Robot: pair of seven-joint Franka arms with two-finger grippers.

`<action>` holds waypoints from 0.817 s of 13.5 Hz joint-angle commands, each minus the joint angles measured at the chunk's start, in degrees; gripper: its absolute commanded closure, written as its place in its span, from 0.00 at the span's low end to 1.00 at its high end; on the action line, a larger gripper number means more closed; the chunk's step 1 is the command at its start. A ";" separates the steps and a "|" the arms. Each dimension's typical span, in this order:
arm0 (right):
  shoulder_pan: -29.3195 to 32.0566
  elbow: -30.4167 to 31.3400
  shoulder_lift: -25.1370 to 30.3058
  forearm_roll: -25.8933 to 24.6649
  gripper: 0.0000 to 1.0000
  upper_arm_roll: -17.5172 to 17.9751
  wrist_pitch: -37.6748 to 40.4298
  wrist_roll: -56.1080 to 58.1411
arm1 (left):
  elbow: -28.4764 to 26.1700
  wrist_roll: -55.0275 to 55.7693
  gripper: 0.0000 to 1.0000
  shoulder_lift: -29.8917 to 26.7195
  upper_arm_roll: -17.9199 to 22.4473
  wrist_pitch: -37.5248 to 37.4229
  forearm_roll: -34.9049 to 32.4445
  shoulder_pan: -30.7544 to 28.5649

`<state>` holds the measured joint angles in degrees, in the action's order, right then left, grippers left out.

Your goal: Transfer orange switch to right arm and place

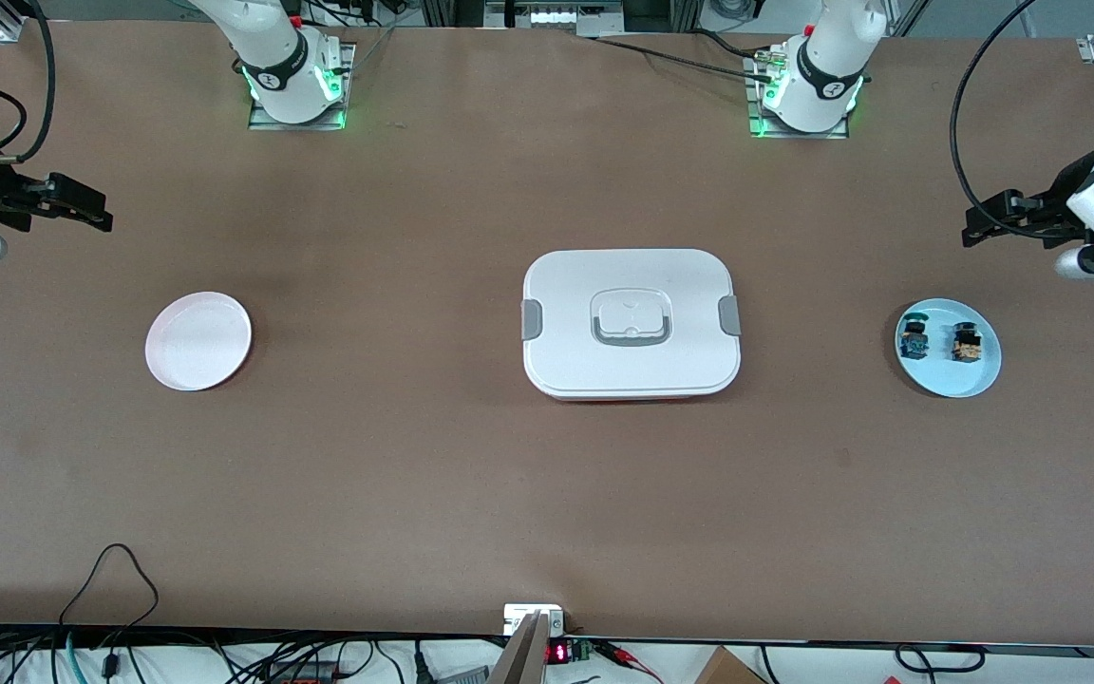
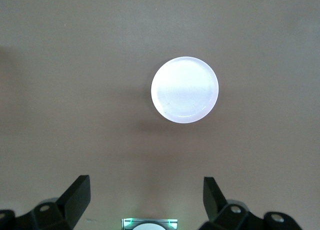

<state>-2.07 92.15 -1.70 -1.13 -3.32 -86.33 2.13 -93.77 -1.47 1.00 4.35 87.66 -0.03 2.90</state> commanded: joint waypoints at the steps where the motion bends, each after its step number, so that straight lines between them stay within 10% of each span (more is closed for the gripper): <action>1: 0.04 -0.21 0.56 -0.45 0.00 -0.02 0.45 -0.99 | 2.19 0.77 0.00 0.41 -0.22 -2.22 -1.20 -0.08; 11: 0.05 -0.21 0.47 -0.63 0.00 -0.11 -0.16 -0.90 | 3.16 0.41 0.00 0.85 0.04 -4.86 -0.32 -0.61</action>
<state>-1.98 92.15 -1.70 -1.25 -3.43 -86.46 2.03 -92.26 -1.27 1.15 4.25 84.13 -0.03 2.92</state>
